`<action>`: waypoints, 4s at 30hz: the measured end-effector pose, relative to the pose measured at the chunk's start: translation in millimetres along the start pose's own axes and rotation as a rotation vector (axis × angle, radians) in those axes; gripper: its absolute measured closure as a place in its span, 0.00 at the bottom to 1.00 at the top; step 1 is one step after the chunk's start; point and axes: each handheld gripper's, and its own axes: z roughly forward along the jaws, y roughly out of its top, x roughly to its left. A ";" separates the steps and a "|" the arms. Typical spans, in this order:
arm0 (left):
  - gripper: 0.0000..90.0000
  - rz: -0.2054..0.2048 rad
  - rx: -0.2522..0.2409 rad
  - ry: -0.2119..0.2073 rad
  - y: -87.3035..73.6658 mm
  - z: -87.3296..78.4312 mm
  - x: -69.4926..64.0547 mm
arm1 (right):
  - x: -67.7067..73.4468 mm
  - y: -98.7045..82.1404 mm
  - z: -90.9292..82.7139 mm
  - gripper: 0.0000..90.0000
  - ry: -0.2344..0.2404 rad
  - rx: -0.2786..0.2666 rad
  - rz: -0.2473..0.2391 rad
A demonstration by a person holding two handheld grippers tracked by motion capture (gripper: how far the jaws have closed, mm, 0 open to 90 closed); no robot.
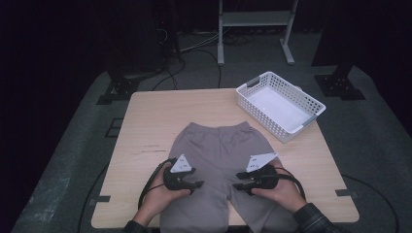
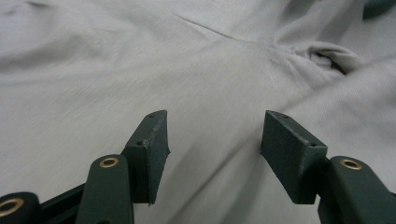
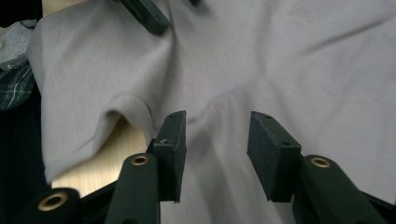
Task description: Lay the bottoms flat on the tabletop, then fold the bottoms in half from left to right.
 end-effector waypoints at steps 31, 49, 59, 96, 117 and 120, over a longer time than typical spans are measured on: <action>0.24 0.057 0.083 -0.040 -41.8 -32.4 -38.6 | 45.2 7.4 47.5 0.39 0.063 0.099 -0.167; 0.19 -0.163 0.047 0.149 -71.0 -75.9 -7.4 | 41.8 -5.2 49.2 0.26 0.060 0.008 -0.171; 0.19 -0.163 0.064 0.151 -83.5 -76.5 -2.2 | 41.7 -6.5 49.2 0.26 0.062 -0.004 -0.168; 0.98 -0.174 -0.148 -0.007 -54.9 -87.2 -3.2 | 27.7 -3.9 34.9 0.32 0.011 -0.011 -0.109; 0.98 -0.053 -0.244 -0.216 12.4 -35.2 -26.2 | -8.7 -19.5 22.2 0.29 -0.085 0.040 -0.014; 0.98 -0.039 -0.225 -0.240 18.6 -21.0 -30.7 | -8.8 -19.9 22.3 0.29 -0.084 0.037 -0.016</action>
